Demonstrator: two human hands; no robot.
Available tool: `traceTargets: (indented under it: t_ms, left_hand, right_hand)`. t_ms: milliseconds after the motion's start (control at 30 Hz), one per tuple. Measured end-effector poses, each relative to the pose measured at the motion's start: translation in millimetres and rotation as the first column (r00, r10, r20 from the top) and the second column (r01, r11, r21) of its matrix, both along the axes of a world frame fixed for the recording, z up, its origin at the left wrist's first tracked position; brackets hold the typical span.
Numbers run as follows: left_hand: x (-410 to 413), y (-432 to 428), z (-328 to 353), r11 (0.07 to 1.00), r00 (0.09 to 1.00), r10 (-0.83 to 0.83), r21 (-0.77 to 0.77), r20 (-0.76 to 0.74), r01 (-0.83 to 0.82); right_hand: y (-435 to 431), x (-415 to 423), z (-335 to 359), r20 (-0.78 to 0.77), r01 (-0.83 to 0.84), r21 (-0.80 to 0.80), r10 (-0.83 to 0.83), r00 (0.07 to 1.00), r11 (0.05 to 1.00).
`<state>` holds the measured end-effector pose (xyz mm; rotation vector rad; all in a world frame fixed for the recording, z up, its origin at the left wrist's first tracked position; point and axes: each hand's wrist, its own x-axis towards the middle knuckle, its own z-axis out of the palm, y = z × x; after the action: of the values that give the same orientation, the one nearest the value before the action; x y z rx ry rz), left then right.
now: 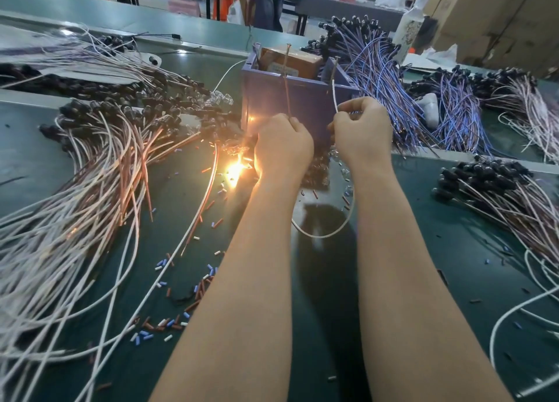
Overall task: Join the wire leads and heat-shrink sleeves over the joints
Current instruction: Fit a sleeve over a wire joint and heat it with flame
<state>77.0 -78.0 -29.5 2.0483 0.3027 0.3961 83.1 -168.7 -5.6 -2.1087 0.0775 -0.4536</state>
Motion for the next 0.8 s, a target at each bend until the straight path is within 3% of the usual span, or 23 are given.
traceTargets:
  t_ms: [67, 133, 200, 267, 300, 367, 433, 633, 733, 800]
  left_hand:
    - [-3, -1, 0, 0.988, 0.985, -0.129, 0.071, -0.118, 0.138]
    - [-8, -3, 3, 0.934, 0.917, -0.290, 0.126, -0.272, 0.333]
    - [-13, -2, 8, 0.892, 0.847, -0.382, 0.092, -0.371, 0.442]
    - [-14, 6, 16, 0.926, 0.879, -0.328, 0.069, -0.345, 0.372]
    - [-12, 13, 20, 0.959, 0.926, -0.226, 0.096, -0.301, 0.266]
    - [-12, 25, 26, 0.989, 0.976, -0.016, 0.139, -0.216, 0.047]
    - [-14, 30, 30, 0.994, 0.981, 0.041, 0.108, -0.187, -0.021]
    - [-22, 25, 23, 0.982, 0.949, -0.108, 0.118, -0.298, 0.149]
    - [-22, 29, 20, 0.984, 0.936, -0.130, 0.075, -0.327, 0.162]
    - [-22, 24, 24, 0.982, 0.946, -0.174, 0.029, -0.275, 0.189]
  right_hand:
    - [-3, 0, 3, 0.096, 0.124, -0.110, -0.114, 0.989, 0.986]
    - [-3, -7, 13, 0.321, 0.255, -0.166, -0.193, 0.927, 0.952]
    - [0, -13, 24, 0.457, 0.203, -0.089, -0.141, 0.878, 0.975]
    - [5, -17, 26, 0.363, 0.017, -0.114, 0.026, 0.931, 0.993]
    - [8, -17, 22, 0.213, -0.065, -0.223, 0.114, 0.970, 0.973]
    - [14, -16, 6, -0.184, -0.258, -0.467, 0.192, 0.964, 0.846]
    - [22, -20, -15, -0.424, -0.418, -0.552, 0.189, 0.886, 0.722]
    - [32, -12, -41, -0.392, -0.358, -0.629, 0.117, 0.913, 0.690]
    - [17, -13, -28, -0.240, -0.251, -0.444, 0.156, 0.958, 0.860]
    - [9, -18, -18, -0.161, -0.279, -0.309, 0.239, 0.957, 0.909]
